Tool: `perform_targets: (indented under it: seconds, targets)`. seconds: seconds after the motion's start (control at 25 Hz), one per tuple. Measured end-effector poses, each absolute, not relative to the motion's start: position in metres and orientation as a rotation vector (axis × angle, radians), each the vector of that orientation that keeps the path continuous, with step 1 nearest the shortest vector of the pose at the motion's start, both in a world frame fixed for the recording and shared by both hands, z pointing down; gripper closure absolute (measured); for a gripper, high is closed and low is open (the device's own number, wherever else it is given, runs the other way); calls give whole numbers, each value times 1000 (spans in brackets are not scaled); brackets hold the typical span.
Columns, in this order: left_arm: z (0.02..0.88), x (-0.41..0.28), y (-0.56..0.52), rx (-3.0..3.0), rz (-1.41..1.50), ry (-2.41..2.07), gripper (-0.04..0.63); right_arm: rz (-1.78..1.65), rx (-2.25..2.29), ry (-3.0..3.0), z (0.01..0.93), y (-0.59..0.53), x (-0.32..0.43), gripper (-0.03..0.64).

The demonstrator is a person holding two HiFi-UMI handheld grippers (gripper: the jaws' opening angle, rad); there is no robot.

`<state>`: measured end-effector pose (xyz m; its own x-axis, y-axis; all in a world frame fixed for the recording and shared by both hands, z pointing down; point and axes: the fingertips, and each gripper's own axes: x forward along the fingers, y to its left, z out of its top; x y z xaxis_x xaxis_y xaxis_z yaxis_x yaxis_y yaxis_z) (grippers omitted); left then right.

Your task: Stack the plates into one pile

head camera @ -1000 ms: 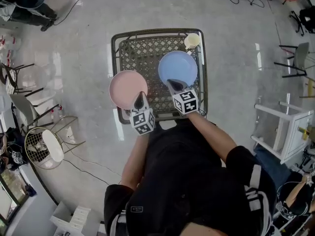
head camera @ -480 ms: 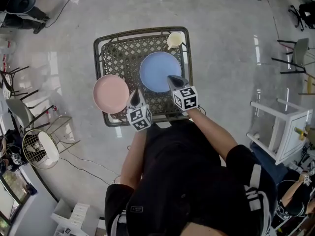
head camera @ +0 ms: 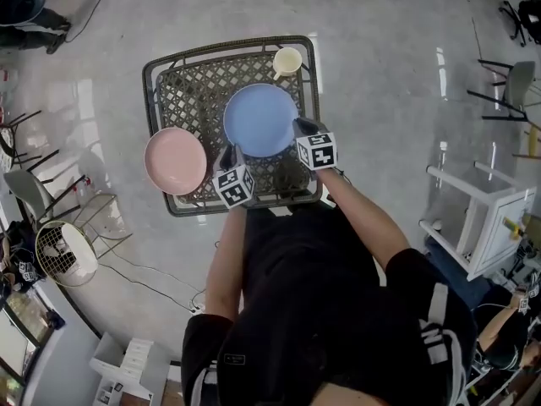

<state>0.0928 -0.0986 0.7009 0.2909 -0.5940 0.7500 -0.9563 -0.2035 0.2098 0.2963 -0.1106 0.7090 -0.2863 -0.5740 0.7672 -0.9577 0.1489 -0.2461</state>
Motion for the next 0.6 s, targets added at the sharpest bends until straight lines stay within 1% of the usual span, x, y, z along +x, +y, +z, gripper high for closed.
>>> perform_targets:
  seconds: [0.04, 0.08, 0.12, 0.2, 0.28, 0.52, 0.6]
  targets:
    - [709, 93, -99, 1870, 708, -1376, 494, 1013, 1451, -1911, 716, -110, 299, 603]
    - [717, 92, -99, 1847, 722, -1369, 452, 1027, 1445, -1893, 723, -110, 302, 593]
    - [725, 92, -99, 1827, 740, -1366, 443, 1042, 1438, -1876, 730, -110, 304, 576]
    - [739, 90, -99, 1800, 784, -1360, 436, 1075, 1424, -1840, 745, -107, 308, 546]
    - [751, 88, -98, 1777, 826, -1348, 434, 1116, 1408, -1805, 757, -104, 311, 535]
    - [778, 85, -95, 1730, 901, -1296, 436, 1189, 1381, -1745, 778, -103, 313, 534]
    - [783, 84, -93, 1719, 909, -1281, 450, 1202, 1376, -1727, 782, -102, 312, 535]
